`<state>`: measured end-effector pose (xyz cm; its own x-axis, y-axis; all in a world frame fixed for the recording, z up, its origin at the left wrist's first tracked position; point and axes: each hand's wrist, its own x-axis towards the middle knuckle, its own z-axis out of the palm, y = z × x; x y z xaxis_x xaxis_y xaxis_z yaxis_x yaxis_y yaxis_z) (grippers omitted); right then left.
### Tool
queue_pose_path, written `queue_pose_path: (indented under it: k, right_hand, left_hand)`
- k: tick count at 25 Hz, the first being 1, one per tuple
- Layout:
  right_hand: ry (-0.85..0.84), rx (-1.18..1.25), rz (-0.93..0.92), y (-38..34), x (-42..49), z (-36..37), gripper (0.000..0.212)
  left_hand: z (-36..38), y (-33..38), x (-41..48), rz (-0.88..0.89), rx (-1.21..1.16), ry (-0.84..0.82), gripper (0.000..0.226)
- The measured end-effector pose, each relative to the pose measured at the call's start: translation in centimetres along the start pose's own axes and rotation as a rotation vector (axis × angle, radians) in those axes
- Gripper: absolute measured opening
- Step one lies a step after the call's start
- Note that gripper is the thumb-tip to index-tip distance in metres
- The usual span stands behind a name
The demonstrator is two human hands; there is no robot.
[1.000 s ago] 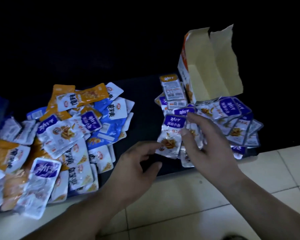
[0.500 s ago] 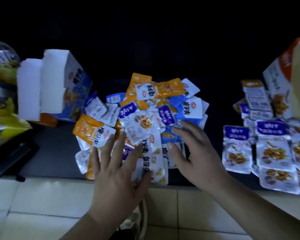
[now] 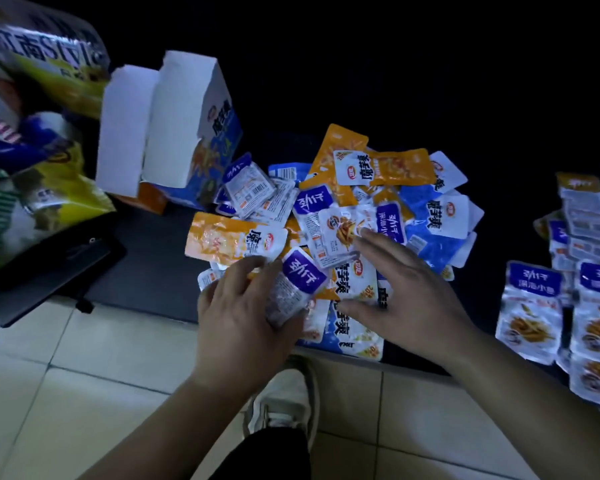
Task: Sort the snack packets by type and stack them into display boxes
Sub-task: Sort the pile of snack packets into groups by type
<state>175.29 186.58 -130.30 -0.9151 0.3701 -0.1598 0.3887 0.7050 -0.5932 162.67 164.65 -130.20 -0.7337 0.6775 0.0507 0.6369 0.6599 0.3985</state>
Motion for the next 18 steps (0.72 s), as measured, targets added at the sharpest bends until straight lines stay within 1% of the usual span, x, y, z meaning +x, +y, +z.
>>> queue_pose_path:
  k: [3,5,7,10,12,14,15,16,17,18]
  right_hand:
    - [-0.004,0.037,0.012,-0.2,0.2,-0.5,0.087]
    - [-0.014,0.009,0.009,-0.3,0.2,-0.6,0.086]
    - [-0.035,-0.008,0.017,-0.4,0.3,-0.7,0.086]
    - [-0.058,0.093,0.046,-0.3,0.4,-1.2,0.081]
    - [-0.073,0.181,0.075,0.1,0.2,-1.2,0.077]
    - [-0.105,0.384,0.157,0.4,0.1,-1.7,0.080]
    - [-0.134,0.481,0.191,0.6,0.2,-1.9,0.083]
    - [-0.150,0.530,0.207,0.8,0.2,-2.0,0.087]
    - [-0.144,0.541,0.215,1.0,0.3,-2.1,0.089]
    - [-0.095,0.538,0.216,1.0,0.3,-2.0,0.088]
  left_hand:
    - [-1.6,-0.7,1.0,0.011,-0.230,0.116,0.066]
    - [-2.4,-1.1,1.2,0.007,-0.309,0.172,0.064]
    - [-2.9,-1.4,1.2,0.030,-0.314,0.207,0.060]
    - [-2.6,-0.4,2.6,0.083,-0.232,0.241,0.058]
    - [-1.4,1.2,4.9,0.161,-0.137,0.186,0.062]
    - [0.1,2.8,7.4,0.245,-0.008,0.070,0.064]
    - [1.0,3.2,8.3,0.276,0.034,0.024,0.061]
    - [1.7,3.2,8.8,0.291,0.042,0.000,0.053]
    - [2.1,3.1,9.0,0.284,0.027,-0.001,0.043]
    - [2.5,2.8,9.2,0.259,-0.001,0.007,0.037]
